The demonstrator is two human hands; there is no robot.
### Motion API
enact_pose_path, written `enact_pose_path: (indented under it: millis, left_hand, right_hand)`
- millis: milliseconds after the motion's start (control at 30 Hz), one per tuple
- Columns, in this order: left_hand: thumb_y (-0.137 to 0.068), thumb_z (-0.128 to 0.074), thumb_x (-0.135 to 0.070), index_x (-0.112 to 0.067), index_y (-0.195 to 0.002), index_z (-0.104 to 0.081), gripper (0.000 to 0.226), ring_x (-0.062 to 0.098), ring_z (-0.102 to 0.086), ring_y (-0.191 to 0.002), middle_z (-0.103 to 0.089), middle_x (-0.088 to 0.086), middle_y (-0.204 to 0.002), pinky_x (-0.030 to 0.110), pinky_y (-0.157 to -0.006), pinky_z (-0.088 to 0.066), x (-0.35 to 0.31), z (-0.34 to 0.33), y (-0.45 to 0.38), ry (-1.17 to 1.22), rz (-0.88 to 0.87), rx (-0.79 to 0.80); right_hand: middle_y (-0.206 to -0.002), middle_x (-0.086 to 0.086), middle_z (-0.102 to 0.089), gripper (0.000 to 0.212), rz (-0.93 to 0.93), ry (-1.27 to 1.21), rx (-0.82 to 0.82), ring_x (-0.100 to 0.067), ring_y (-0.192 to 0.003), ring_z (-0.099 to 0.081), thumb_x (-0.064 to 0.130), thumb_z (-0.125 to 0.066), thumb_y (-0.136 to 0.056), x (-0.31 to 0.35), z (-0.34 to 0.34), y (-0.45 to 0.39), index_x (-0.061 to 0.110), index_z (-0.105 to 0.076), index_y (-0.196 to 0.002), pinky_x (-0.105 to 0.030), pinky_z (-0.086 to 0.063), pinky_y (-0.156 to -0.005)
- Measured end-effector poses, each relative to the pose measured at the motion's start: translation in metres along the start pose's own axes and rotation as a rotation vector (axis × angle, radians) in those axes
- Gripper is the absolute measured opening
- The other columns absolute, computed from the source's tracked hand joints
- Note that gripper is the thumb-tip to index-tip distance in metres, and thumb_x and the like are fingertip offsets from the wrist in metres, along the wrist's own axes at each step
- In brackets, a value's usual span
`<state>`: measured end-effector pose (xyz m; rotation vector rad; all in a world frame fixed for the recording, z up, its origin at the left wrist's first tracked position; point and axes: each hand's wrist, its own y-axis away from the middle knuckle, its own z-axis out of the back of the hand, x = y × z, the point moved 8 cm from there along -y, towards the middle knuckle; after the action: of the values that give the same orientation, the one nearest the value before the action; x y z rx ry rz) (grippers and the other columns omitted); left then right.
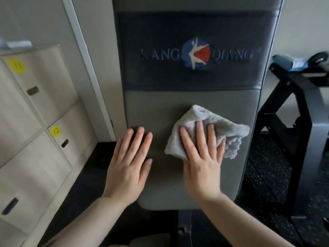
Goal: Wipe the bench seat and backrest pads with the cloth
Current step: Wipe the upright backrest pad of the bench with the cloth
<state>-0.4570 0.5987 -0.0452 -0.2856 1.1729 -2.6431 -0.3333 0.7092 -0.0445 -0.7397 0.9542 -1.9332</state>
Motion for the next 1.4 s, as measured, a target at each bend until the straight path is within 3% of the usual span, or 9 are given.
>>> enact_pose_path:
  millis: [167, 233, 367, 467, 667, 867, 1033, 1267, 1400]
  left_hand:
    - [-0.095, -0.035, -0.019, -0.020, -0.153, -0.010, 0.063, 0.021, -0.010, -0.148, -0.005, -0.004, -0.162, 0.038, -0.120, -0.012, 0.002, -0.001, 0.000, 0.103, 0.100, -0.041]
    - [-0.096, -0.035, -0.020, -0.020, -0.153, -0.012, 0.062, 0.020, -0.011, -0.148, -0.006, -0.004, -0.161, 0.035, -0.120, -0.011, 0.006, 0.005, -0.008, 0.092, 0.107, -0.044]
    - [-0.100, -0.031, -0.029, -0.021, -0.153, -0.011, 0.057, 0.019, -0.012, -0.148, -0.006, -0.005, -0.161, 0.034, -0.121, -0.011, 0.004, 0.015, -0.039, 0.060, 0.083, -0.057]
    - [-0.102, -0.026, -0.034, -0.021, -0.153, -0.009, 0.055, 0.022, -0.010, -0.148, -0.005, -0.003, -0.161, 0.036, -0.121, -0.010, 0.001, 0.014, -0.055, 0.050, 0.078, -0.058]
    - [-0.101, -0.020, -0.039, -0.026, -0.152, -0.014, 0.054, 0.016, -0.003, -0.149, -0.001, -0.006, -0.161, 0.033, -0.118, -0.004, -0.019, 0.043, -0.100, 0.000, -0.025, -0.188]
    - [-0.094, -0.033, -0.029, -0.017, -0.152, -0.019, 0.061, 0.020, -0.003, -0.149, -0.007, 0.000, -0.161, 0.037, -0.118, -0.005, -0.062, 0.080, -0.207, -0.064, -0.092, -0.248]
    - [-0.089, -0.032, -0.032, -0.012, -0.151, -0.024, 0.066, 0.022, -0.019, -0.146, -0.019, 0.006, -0.159, 0.044, -0.116, -0.015, -0.065, 0.076, -0.215, -0.199, -0.086, -0.267]
    - [-0.099, -0.025, -0.031, -0.013, -0.145, -0.034, 0.050, 0.019, -0.020, -0.145, -0.026, 0.002, -0.156, 0.041, -0.116, -0.015, -0.063, 0.075, -0.216, -0.234, -0.041, -0.300]
    - [-0.100, -0.027, -0.033, -0.019, -0.142, -0.040, 0.046, 0.016, -0.024, -0.143, -0.030, -0.001, -0.155, 0.038, -0.116, -0.017, -0.056, 0.074, -0.207, -0.224, -0.096, -0.325]
  right_hand:
    - [-0.161, 0.006, -0.007, 0.072, 0.595, 0.239, 0.188, -0.014, -0.149, -0.001, 0.024, -0.044, -0.082, 0.028, -0.028, 0.027, 0.032, -0.024, -0.151, -0.041, -0.002, -0.118]
    - [-0.161, 0.007, -0.009, 0.073, 0.703, 0.289, 0.167, -0.011, -0.148, -0.006, 0.024, -0.044, -0.082, 0.020, -0.014, 0.004, 0.033, -0.023, -0.152, -0.038, -0.001, -0.119]
    - [-0.161, 0.006, -0.015, 0.075, 0.416, 0.237, -0.012, -0.012, -0.149, -0.005, 0.027, -0.052, -0.082, 0.012, 0.032, -0.083, 0.034, -0.025, -0.151, -0.043, -0.001, -0.119]
    - [-0.160, 0.004, -0.014, 0.073, 0.219, 0.136, -0.093, -0.017, -0.149, -0.005, 0.027, -0.049, -0.085, 0.012, 0.031, -0.080, 0.032, -0.020, -0.152, -0.047, -0.001, -0.119]
    - [-0.161, 0.009, -0.010, 0.074, 0.268, 0.174, -0.080, -0.014, -0.148, -0.013, 0.030, -0.051, -0.083, -0.001, 0.038, -0.063, 0.036, -0.023, -0.151, -0.042, -0.007, -0.120]
    - [-0.162, 0.007, -0.003, 0.061, -0.094, -0.078, -0.264, -0.022, -0.150, -0.002, 0.032, -0.044, -0.095, -0.038, 0.100, -0.158, 0.033, -0.021, -0.152, -0.050, -0.010, -0.119]
    - [-0.162, 0.005, -0.013, 0.065, -0.067, -0.038, -0.293, -0.026, -0.147, -0.018, 0.033, -0.046, -0.089, -0.030, 0.080, -0.121, 0.031, -0.026, -0.151, -0.049, -0.021, -0.115]
    - [-0.162, 0.009, -0.001, 0.060, -0.113, -0.135, -0.303, -0.021, -0.150, 0.002, 0.030, -0.035, -0.095, -0.038, 0.119, -0.209, 0.034, -0.019, -0.152, -0.046, -0.007, -0.117]
    - [-0.161, 0.004, -0.014, 0.062, 0.020, -0.024, -0.270, -0.024, -0.149, -0.010, 0.028, -0.041, -0.092, -0.026, 0.109, -0.187, 0.028, -0.026, -0.151, -0.049, -0.016, -0.115]
